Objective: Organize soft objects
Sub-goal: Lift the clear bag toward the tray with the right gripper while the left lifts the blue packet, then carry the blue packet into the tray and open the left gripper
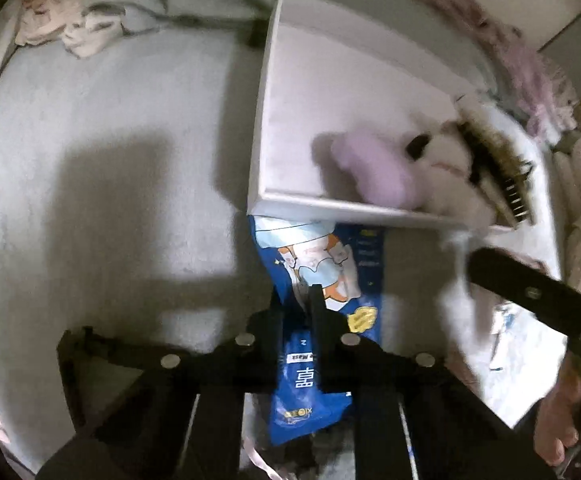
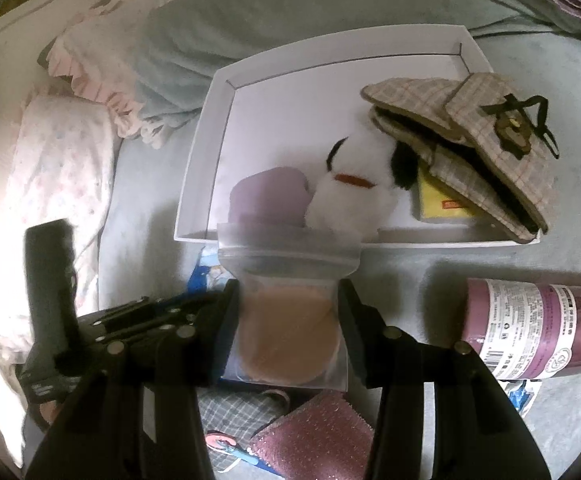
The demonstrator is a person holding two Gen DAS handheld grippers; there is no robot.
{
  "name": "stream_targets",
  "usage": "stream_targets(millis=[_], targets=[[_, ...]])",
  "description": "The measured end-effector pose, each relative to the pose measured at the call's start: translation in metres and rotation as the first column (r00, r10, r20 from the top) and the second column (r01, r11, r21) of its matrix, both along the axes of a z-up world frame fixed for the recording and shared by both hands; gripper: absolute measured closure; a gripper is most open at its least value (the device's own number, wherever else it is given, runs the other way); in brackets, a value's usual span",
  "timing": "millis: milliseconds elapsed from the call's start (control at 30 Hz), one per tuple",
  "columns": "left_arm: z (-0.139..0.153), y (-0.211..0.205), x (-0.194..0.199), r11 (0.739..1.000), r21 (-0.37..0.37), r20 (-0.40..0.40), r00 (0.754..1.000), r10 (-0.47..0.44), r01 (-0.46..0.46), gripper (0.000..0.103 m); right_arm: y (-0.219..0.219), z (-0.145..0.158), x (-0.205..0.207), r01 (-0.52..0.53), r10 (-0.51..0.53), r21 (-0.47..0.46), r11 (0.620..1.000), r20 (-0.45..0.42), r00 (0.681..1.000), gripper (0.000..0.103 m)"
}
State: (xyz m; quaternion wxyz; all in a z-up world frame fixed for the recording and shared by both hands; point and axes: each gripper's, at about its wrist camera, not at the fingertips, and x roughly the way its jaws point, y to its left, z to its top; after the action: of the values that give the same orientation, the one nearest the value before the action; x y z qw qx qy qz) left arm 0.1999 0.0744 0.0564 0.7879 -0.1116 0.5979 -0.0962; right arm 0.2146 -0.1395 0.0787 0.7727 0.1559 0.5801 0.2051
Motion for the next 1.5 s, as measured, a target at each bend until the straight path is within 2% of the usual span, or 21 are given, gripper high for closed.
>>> stream_targets(millis=[200,333,433,500,633,700,733,800,833,867,1000,1100,1167,1233,1333,1400,1433,1467,1500], targets=[[0.043,0.002,-0.021,0.998,-0.061,0.145,0.989,-0.014,0.023,0.101,-0.004,0.005,-0.001,0.012,-0.012,0.018,1.000,0.009,1.000,0.053],[0.067,-0.003,-0.031,0.991,-0.117,0.261,0.965,-0.031,0.064,0.101,-0.004,0.010,-0.004,0.004,-0.005,0.038,0.999,0.032,0.999,0.053],[0.075,0.003,-0.028,0.986,-0.156,0.329,0.944,0.002,0.052,0.101,-0.003,0.012,-0.005,0.001,-0.003,0.051,0.999,0.046,0.999,0.053],[0.072,0.003,-0.021,0.987,-0.159,0.327,0.945,0.019,0.035,0.101,-0.004,0.014,-0.005,0.007,-0.010,0.056,0.998,0.057,0.998,0.053],[0.057,0.010,-0.015,0.989,-0.151,0.226,0.974,0.031,0.004,0.100,-0.009,0.013,-0.003,0.027,-0.030,0.054,0.998,0.056,0.998,0.053],[0.049,0.011,-0.011,0.990,-0.143,0.160,0.986,0.037,-0.014,0.096,-0.009,0.011,-0.002,0.033,-0.036,0.051,0.998,0.050,0.998,0.053],[0.045,0.011,-0.009,0.989,-0.148,0.133,0.990,0.038,-0.018,0.088,-0.009,0.011,-0.002,0.034,-0.037,0.050,0.998,0.047,0.998,0.053],[0.043,0.012,-0.008,0.987,-0.156,0.117,0.992,0.044,-0.025,0.067,-0.008,0.009,-0.002,0.033,-0.035,0.047,0.998,0.043,0.998,0.053],[0.045,0.012,-0.009,0.988,-0.150,0.129,0.990,0.053,-0.033,0.052,-0.008,0.009,-0.002,0.030,-0.032,0.046,0.998,0.042,0.999,0.053],[0.049,0.012,-0.011,0.989,-0.146,0.151,0.987,0.061,-0.039,0.044,-0.008,0.010,-0.002,0.029,-0.031,0.045,0.999,0.043,0.999,0.053],[0.062,0.012,-0.020,0.981,-0.192,0.202,0.978,0.049,-0.009,0.043,-0.008,0.011,-0.002,0.027,-0.029,0.045,0.999,0.050,0.998,0.053],[0.069,-0.001,-0.026,0.992,-0.123,0.222,0.975,0.007,0.021,0.043,-0.010,0.010,-0.002,0.033,-0.035,0.047,0.998,0.048,0.998,0.053],[0.070,-0.018,-0.028,0.994,-0.067,0.212,0.975,-0.068,0.084,0.043,-0.011,0.009,-0.002,0.035,-0.037,0.047,0.998,0.043,0.998,0.053],[0.066,-0.035,-0.028,0.990,-0.010,0.185,0.973,-0.137,0.141,0.043,-0.011,0.008,-0.001,0.035,-0.037,0.052,0.998,0.036,0.999,0.053],[0.054,-0.061,-0.029,0.969,0.119,0.135,0.964,-0.231,0.215,0.043,-0.013,0.007,0.000,0.042,-0.043,0.055,0.998,0.028,0.999,0.053],[0.046,-0.067,-0.027,0.961,0.172,0.113,0.965,-0.238,0.217,0.045,-0.016,0.008,0.000,0.051,-0.052,0.050,0.997,0.031,0.998,0.053],[0.043,-0.067,-0.025,0.960,0.192,0.103,0.969,-0.226,0.204,0.066,-0.017,0.008,0.001,0.053,-0.055,0.050,0.997,0.033,0.998,0.053],[0.037,-0.063,-0.023,0.960,0.210,0.084,0.975,-0.208,0.186,0.095,-0.019,0.009,0.001,0.058,-0.060,0.051,0.997,0.035,0.998,0.053],[0.033,-0.057,-0.019,0.965,0.204,0.066,0.981,-0.181,0.164,0.098,-0.021,0.009,0.002,0.063,-0.065,0.055,0.997,0.037,0.997,0.053]])
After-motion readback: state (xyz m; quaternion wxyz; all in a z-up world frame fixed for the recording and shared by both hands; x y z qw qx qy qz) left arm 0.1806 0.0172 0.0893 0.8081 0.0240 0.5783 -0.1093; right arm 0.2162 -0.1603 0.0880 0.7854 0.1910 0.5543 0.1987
